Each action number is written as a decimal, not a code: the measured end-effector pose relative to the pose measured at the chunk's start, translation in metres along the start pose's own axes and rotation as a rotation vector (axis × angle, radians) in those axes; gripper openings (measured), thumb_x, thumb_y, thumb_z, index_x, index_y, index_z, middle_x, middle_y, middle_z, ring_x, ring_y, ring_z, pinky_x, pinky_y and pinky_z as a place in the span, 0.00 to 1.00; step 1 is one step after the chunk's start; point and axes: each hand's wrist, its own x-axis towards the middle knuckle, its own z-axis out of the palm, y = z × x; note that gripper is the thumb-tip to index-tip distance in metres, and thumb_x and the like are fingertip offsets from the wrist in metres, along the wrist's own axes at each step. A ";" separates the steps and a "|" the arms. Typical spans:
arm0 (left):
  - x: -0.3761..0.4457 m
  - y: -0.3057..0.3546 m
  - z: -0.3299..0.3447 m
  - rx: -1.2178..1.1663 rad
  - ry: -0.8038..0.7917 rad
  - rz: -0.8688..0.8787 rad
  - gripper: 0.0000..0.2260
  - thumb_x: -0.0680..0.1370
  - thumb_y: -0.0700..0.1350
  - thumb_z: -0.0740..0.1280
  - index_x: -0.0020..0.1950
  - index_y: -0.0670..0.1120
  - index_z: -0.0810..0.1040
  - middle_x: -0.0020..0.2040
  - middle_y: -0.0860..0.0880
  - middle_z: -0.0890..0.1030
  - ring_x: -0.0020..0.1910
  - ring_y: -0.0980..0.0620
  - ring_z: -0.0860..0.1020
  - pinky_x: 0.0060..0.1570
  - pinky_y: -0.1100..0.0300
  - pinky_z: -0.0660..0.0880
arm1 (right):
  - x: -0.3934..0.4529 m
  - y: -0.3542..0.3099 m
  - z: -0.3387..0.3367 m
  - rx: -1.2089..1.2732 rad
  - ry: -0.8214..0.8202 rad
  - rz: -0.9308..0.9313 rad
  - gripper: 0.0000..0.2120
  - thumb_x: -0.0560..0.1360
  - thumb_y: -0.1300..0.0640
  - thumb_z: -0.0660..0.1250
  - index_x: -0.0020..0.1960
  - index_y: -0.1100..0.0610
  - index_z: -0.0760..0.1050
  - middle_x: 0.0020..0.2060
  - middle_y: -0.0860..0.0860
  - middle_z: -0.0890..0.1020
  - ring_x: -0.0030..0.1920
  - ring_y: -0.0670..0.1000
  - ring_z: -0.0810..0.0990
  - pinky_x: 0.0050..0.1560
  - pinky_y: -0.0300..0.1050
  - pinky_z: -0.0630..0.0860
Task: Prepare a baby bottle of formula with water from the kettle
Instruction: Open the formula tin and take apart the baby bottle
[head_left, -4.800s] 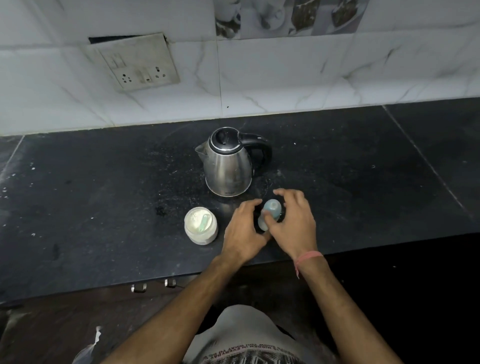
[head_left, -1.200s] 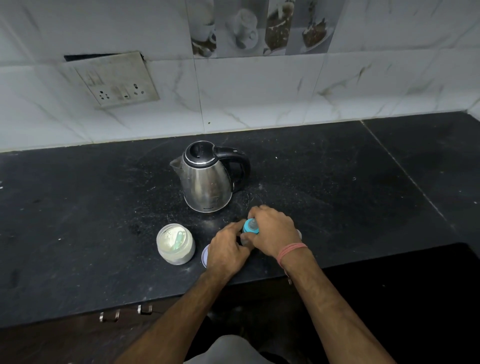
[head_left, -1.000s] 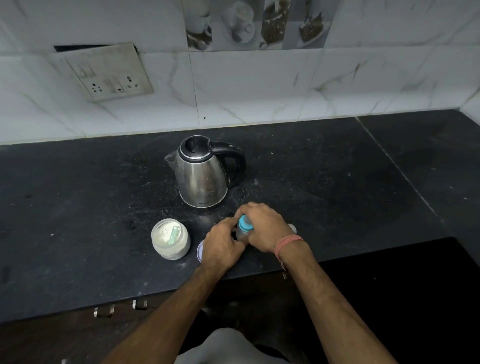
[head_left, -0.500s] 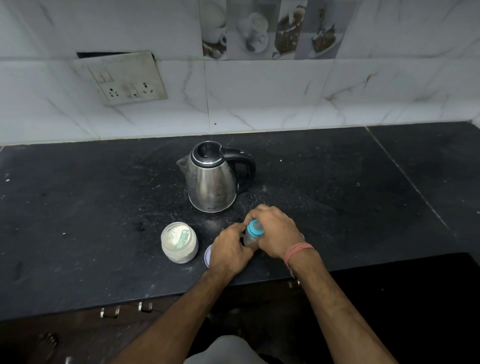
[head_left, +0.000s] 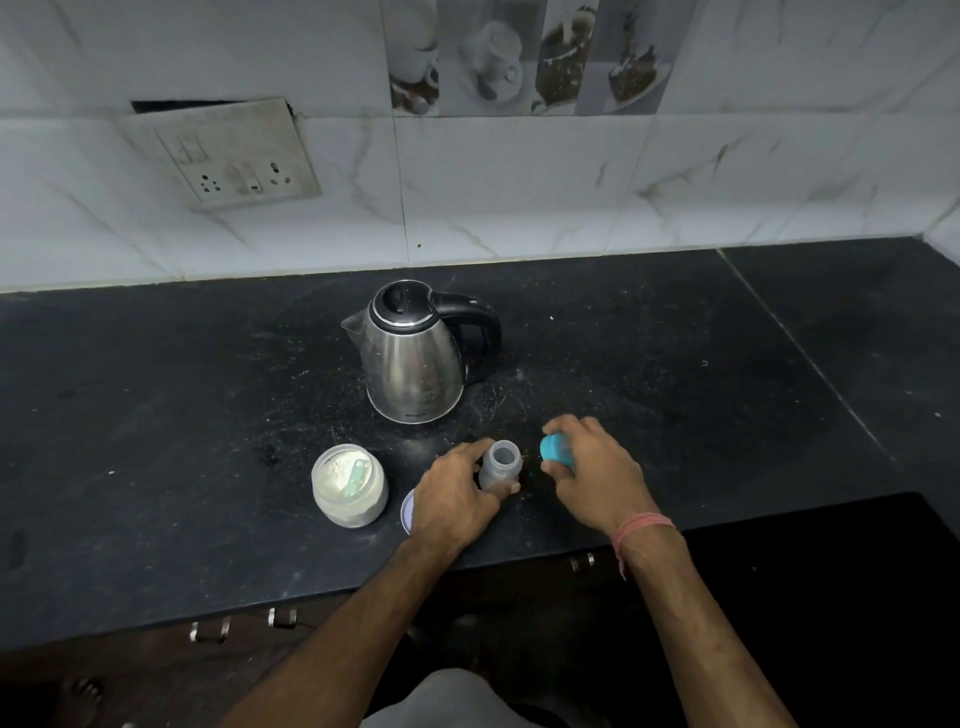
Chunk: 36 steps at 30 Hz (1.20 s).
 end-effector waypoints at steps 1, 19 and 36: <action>0.000 0.000 0.000 -0.004 -0.004 -0.002 0.23 0.75 0.61 0.81 0.69 0.63 0.82 0.62 0.60 0.85 0.59 0.57 0.83 0.62 0.49 0.82 | -0.003 0.004 0.002 -0.014 -0.010 0.030 0.23 0.82 0.53 0.75 0.74 0.43 0.72 0.67 0.46 0.76 0.68 0.51 0.77 0.67 0.54 0.77; -0.003 0.001 0.011 -0.025 0.036 -0.028 0.21 0.77 0.57 0.80 0.68 0.60 0.80 0.63 0.59 0.83 0.60 0.55 0.82 0.59 0.50 0.81 | -0.021 0.008 0.055 -0.134 -0.076 0.017 0.23 0.77 0.63 0.77 0.67 0.44 0.77 0.65 0.44 0.77 0.65 0.50 0.80 0.62 0.50 0.78; -0.030 0.012 -0.032 0.034 0.453 0.046 0.27 0.73 0.52 0.82 0.69 0.55 0.78 0.60 0.59 0.78 0.57 0.58 0.71 0.54 0.58 0.74 | -0.019 -0.020 0.025 0.174 0.382 -0.124 0.18 0.79 0.59 0.73 0.65 0.43 0.78 0.53 0.39 0.77 0.53 0.45 0.79 0.53 0.49 0.82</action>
